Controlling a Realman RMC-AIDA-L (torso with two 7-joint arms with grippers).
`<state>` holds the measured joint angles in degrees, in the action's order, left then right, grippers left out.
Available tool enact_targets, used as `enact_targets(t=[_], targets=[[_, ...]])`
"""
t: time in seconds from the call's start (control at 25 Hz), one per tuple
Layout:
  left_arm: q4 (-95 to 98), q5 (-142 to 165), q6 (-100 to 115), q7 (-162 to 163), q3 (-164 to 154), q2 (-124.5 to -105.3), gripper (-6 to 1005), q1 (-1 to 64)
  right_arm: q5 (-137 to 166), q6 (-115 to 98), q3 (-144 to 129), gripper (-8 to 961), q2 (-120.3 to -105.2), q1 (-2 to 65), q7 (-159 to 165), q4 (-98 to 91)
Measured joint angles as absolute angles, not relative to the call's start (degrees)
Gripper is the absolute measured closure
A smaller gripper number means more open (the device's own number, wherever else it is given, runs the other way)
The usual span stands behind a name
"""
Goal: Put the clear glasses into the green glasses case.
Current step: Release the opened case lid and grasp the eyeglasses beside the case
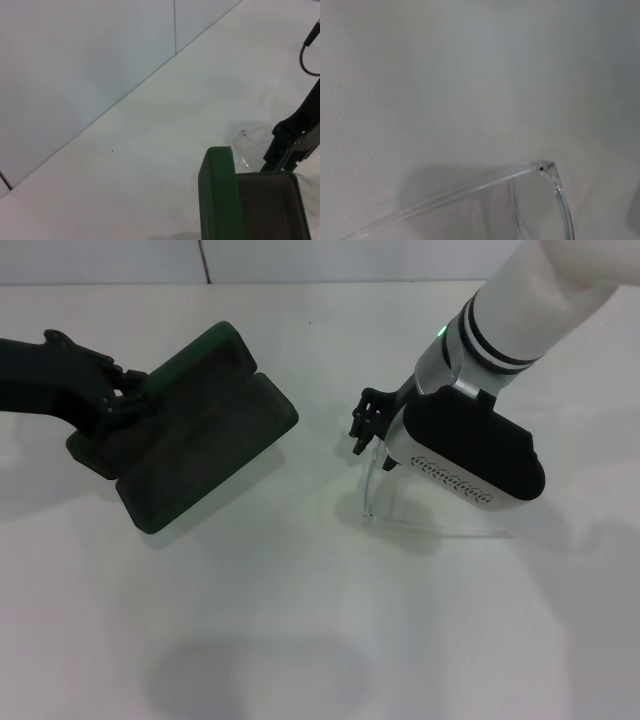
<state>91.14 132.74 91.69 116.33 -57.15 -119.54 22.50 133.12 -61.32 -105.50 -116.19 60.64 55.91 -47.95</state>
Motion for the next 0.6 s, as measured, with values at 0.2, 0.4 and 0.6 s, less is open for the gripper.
enact_targets(t=[0.2,0.4,0.6], targets=[[91.11,132.75,91.5,116.21,-57.13,-119.6,790,22.36,133.11,-61.54,-105.47,616,-116.19,60.72,55.89,-48.0],[91.08,132.75,91.26,116.14,-57.12,-119.62,790,21.99,132.63,-61.9,-105.43,771,-116.19,60.81,55.91,-48.02],[91.05,132.74,91.22,116.11,-57.13,-119.62,790,21.89,132.89,-63.26,-105.46,836,-116.19,60.83,56.61,-48.46]])
